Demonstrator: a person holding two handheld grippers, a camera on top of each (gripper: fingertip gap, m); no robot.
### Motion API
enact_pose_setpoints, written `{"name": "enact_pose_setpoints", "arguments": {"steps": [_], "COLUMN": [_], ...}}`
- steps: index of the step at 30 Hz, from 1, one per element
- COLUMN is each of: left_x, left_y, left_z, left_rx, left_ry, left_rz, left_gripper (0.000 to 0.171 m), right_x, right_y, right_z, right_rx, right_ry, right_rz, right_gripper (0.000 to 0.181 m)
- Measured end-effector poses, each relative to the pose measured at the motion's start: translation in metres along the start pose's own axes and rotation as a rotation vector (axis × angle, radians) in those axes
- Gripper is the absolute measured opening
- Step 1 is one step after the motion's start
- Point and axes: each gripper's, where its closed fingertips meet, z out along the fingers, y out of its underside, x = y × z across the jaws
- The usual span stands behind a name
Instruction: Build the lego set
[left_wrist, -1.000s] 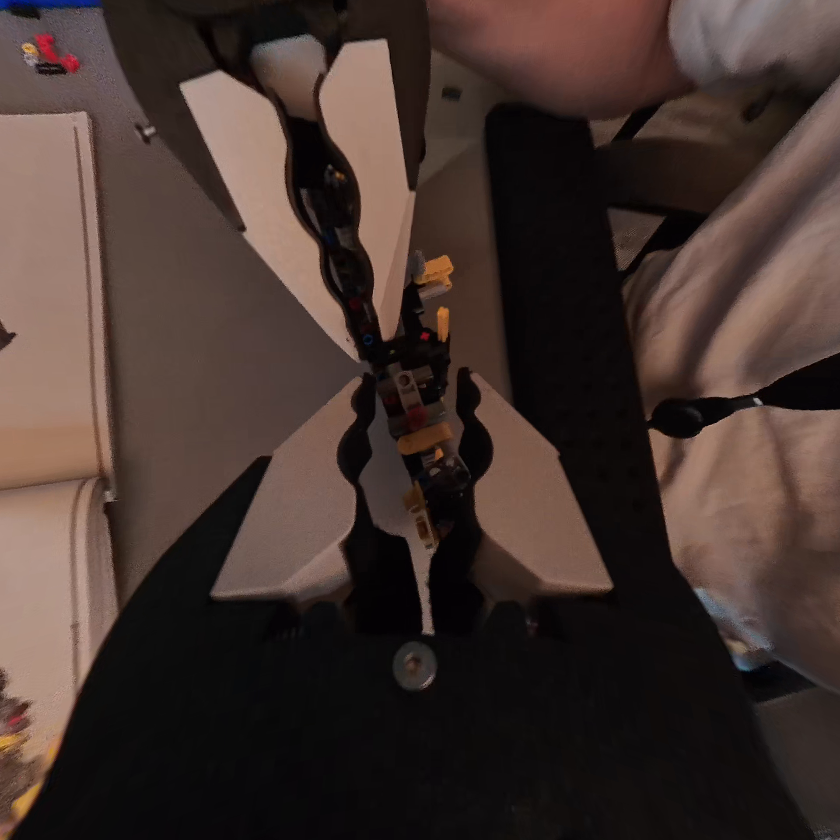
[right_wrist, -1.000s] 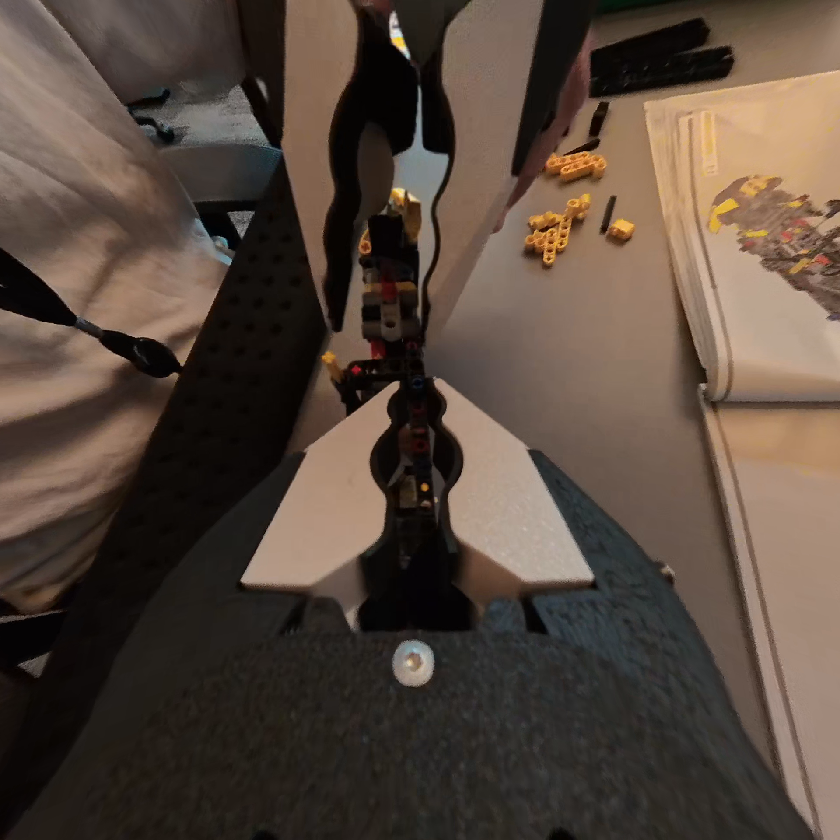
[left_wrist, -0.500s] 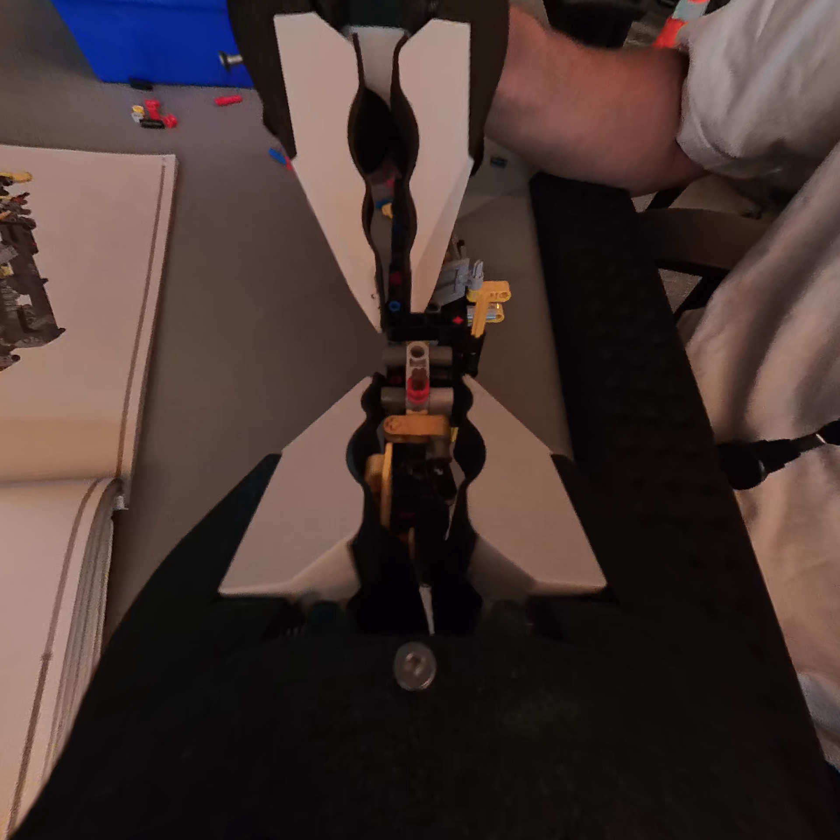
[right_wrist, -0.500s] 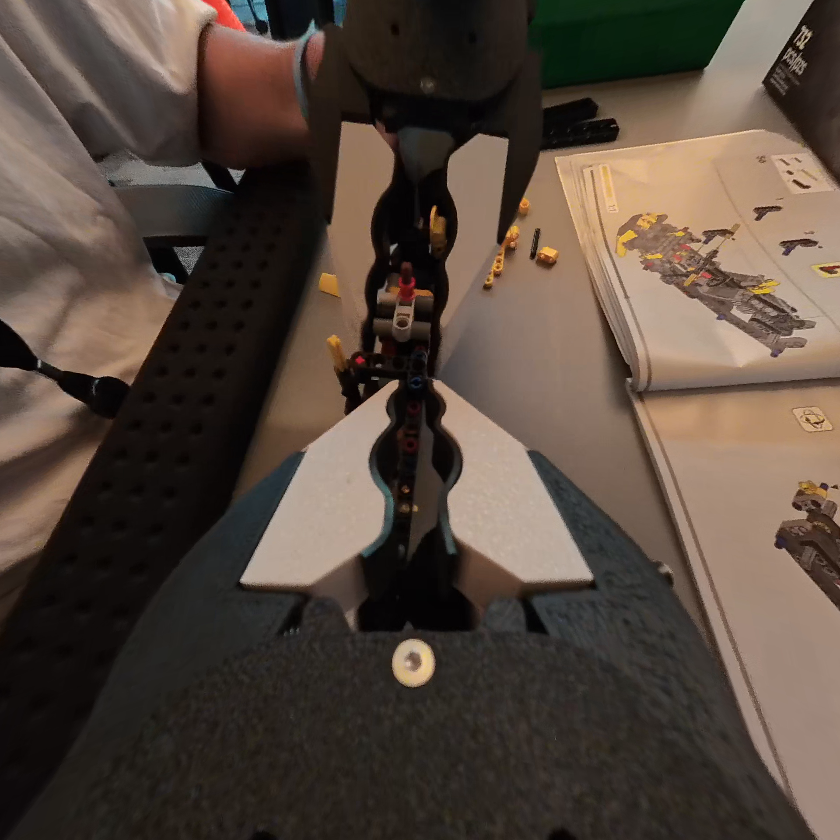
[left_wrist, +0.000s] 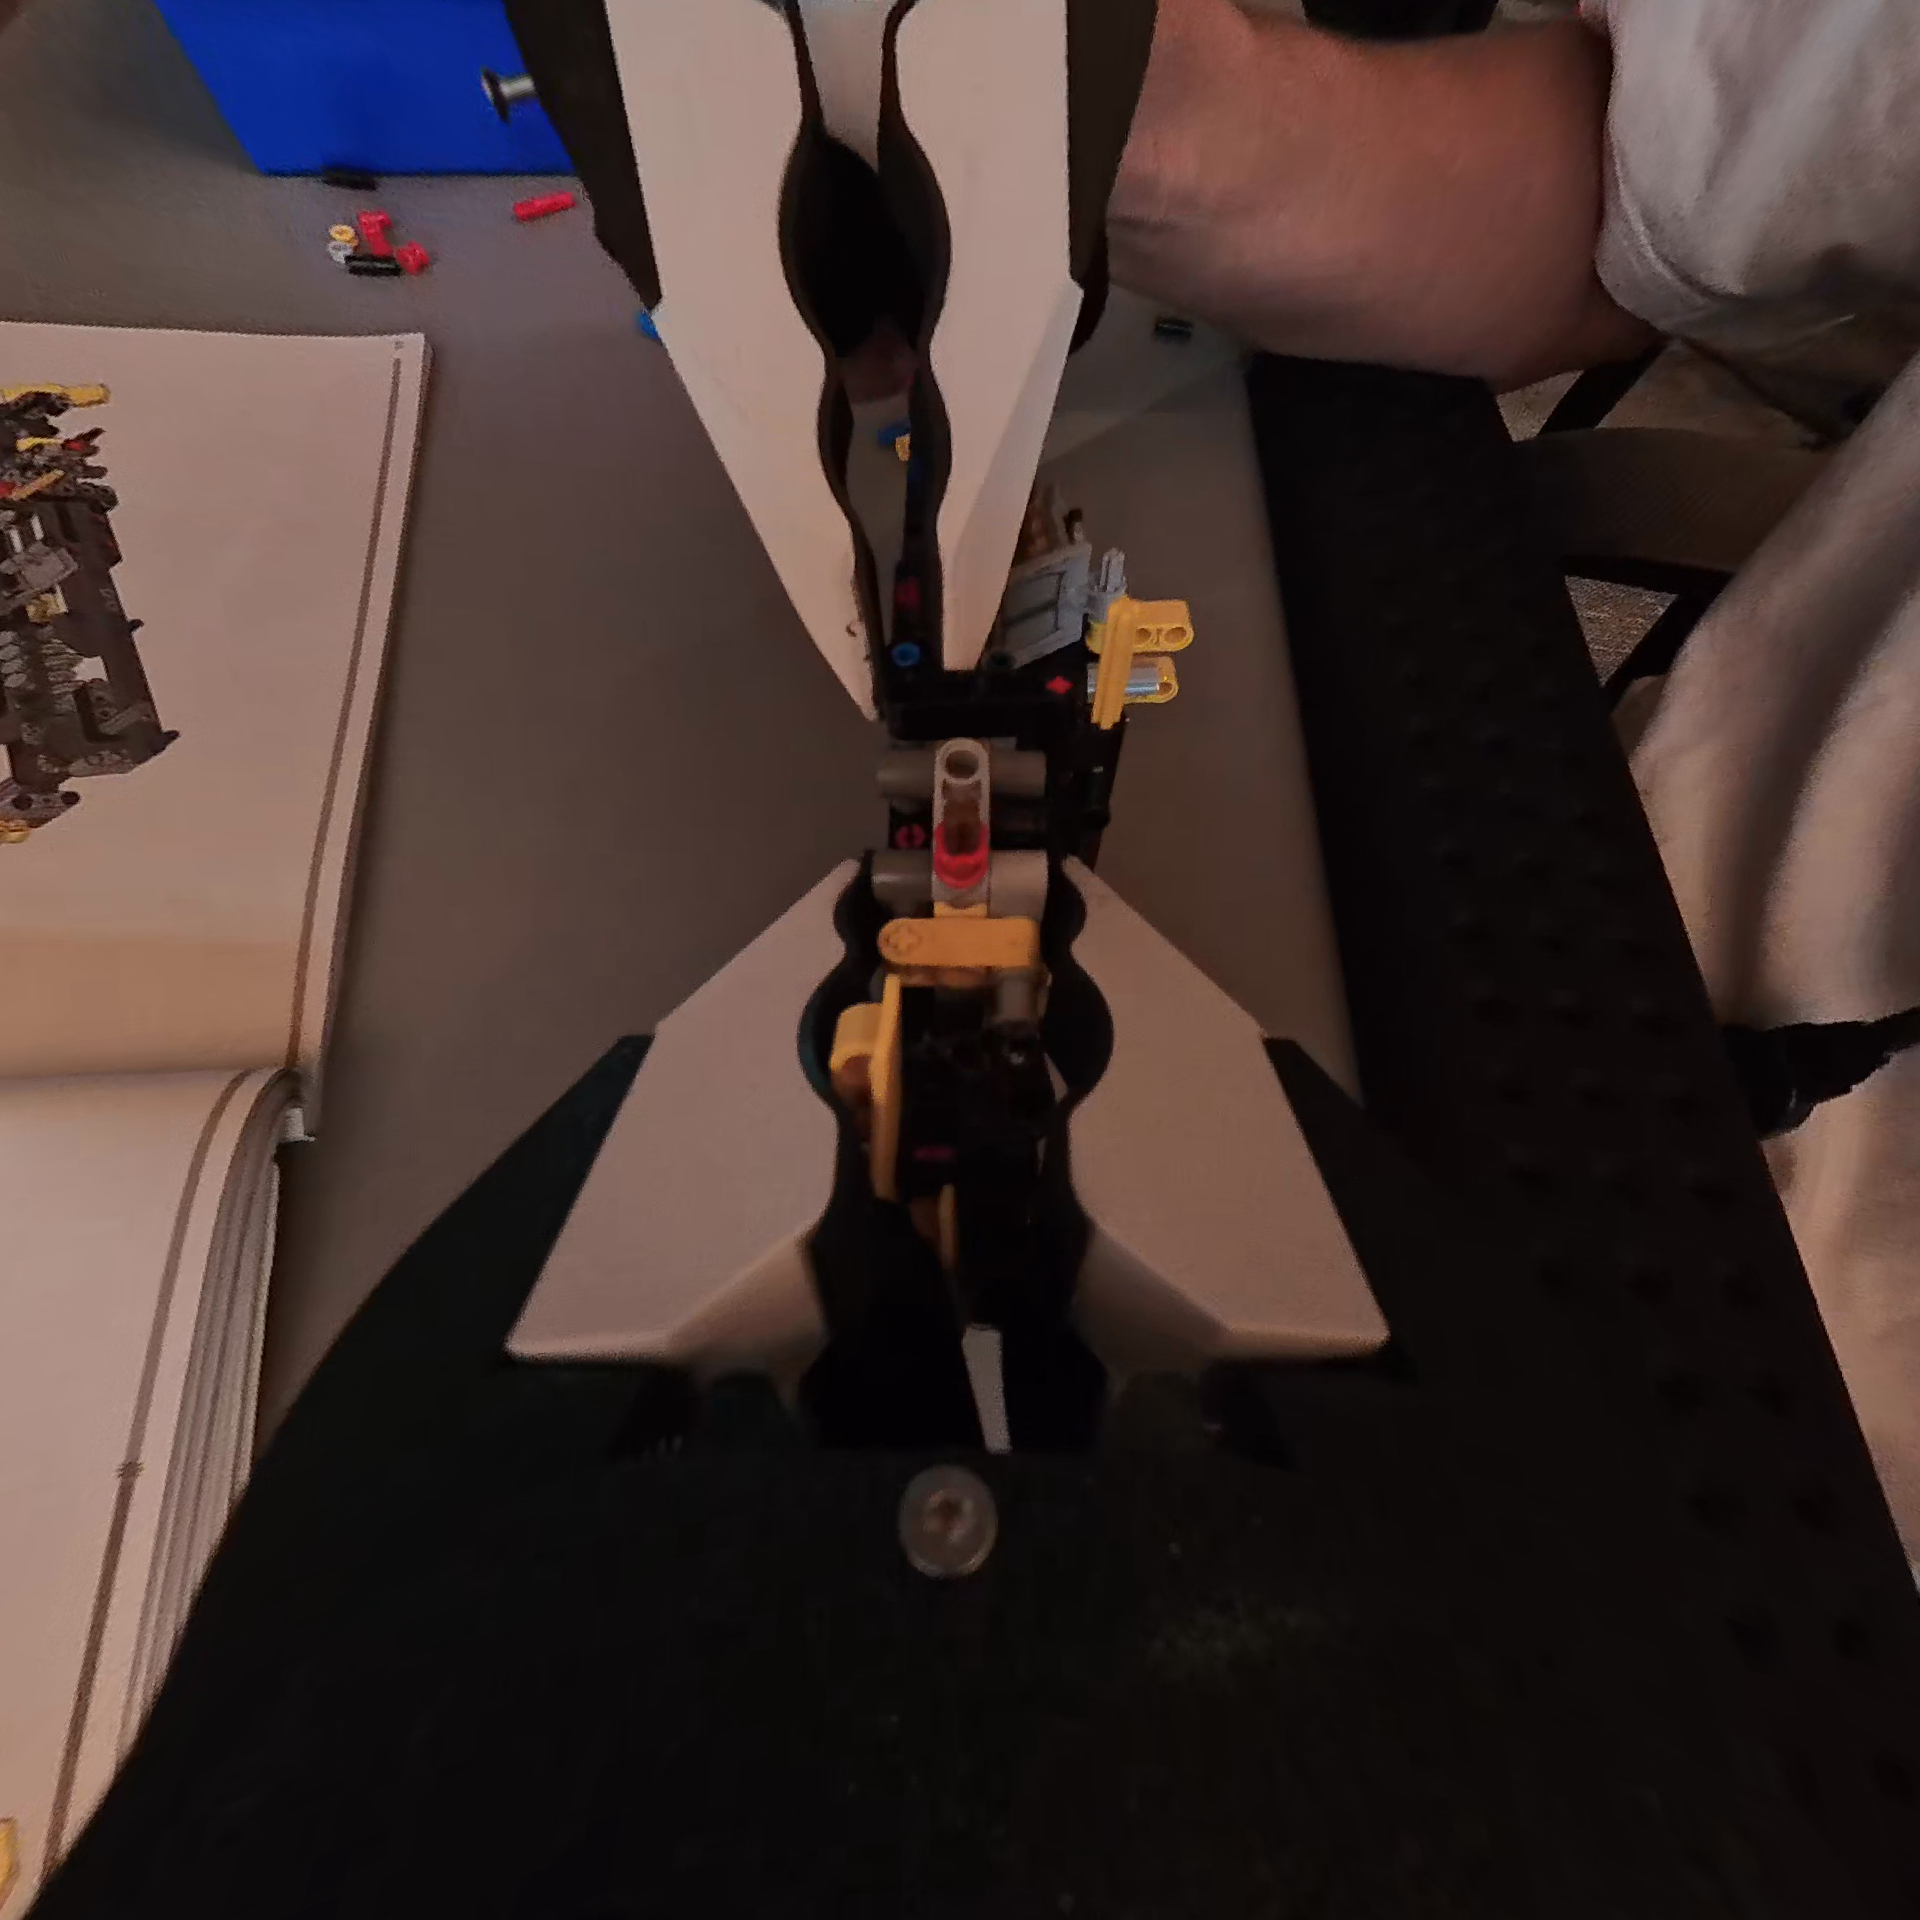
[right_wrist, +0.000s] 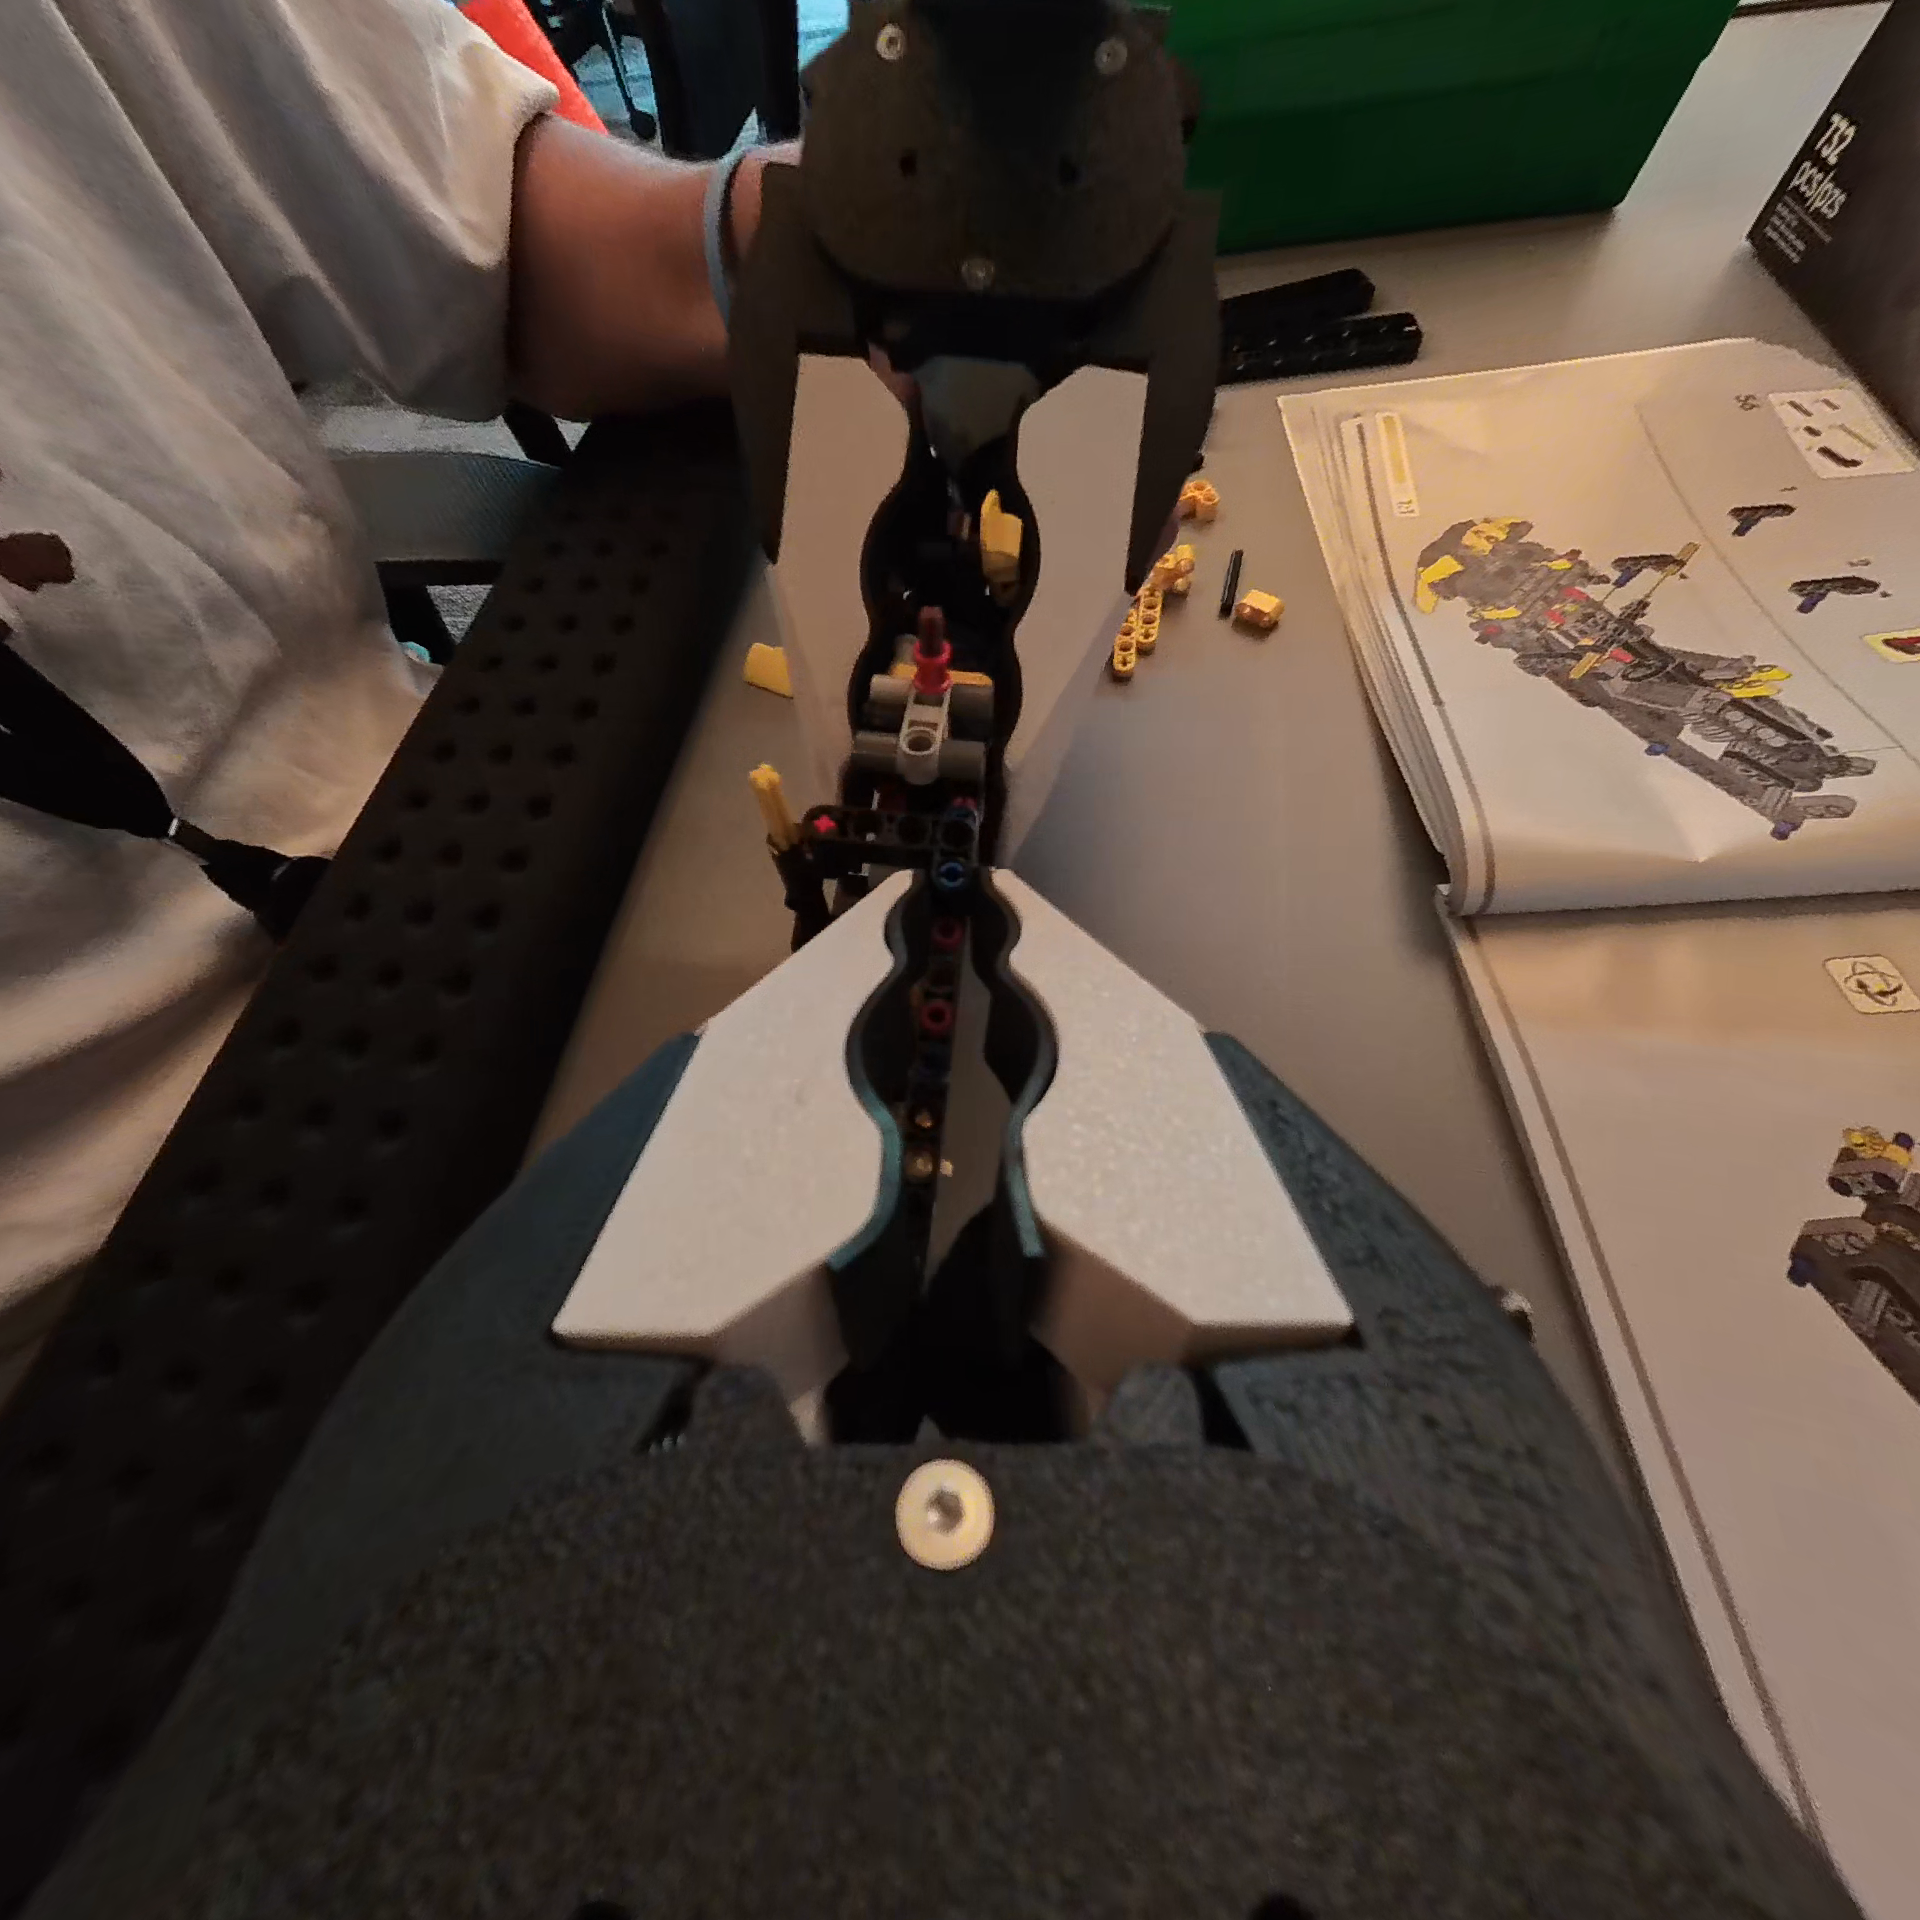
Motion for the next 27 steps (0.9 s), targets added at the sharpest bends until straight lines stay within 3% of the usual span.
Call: {"name": "enact_pose_setpoints", "arguments": {"steps": [14, 20, 24, 27], "left_x": [0.000, 0.002, 0.002, -0.004], "left_y": [0.000, -0.016, -0.013, -0.011], "left_z": [0.001, -0.006, -0.006, -0.006], "left_rx": [0.003, 0.168, 0.141, 0.127], "left_ry": [0.009, 0.075, 0.077, 0.079], "left_rz": [-0.014, -0.054, -0.053, -0.117], "left_gripper": [0.023, 0.027, 0.025, 0.024], "right_x": [0.000, 0.000, 0.002, 0.012], "right_y": [0.000, 0.001, 0.002, 0.003], "right_z": [0.000, 0.001, 0.003, 0.002], "right_rx": [0.017, -0.006, 0.003, -0.013], "right_ry": [-0.010, 0.029, 0.023, 0.065], "right_rz": [0.013, -0.016, 0.023, 0.065], "right_gripper": [0.005, 0.007, 0.007, 0.021]}}
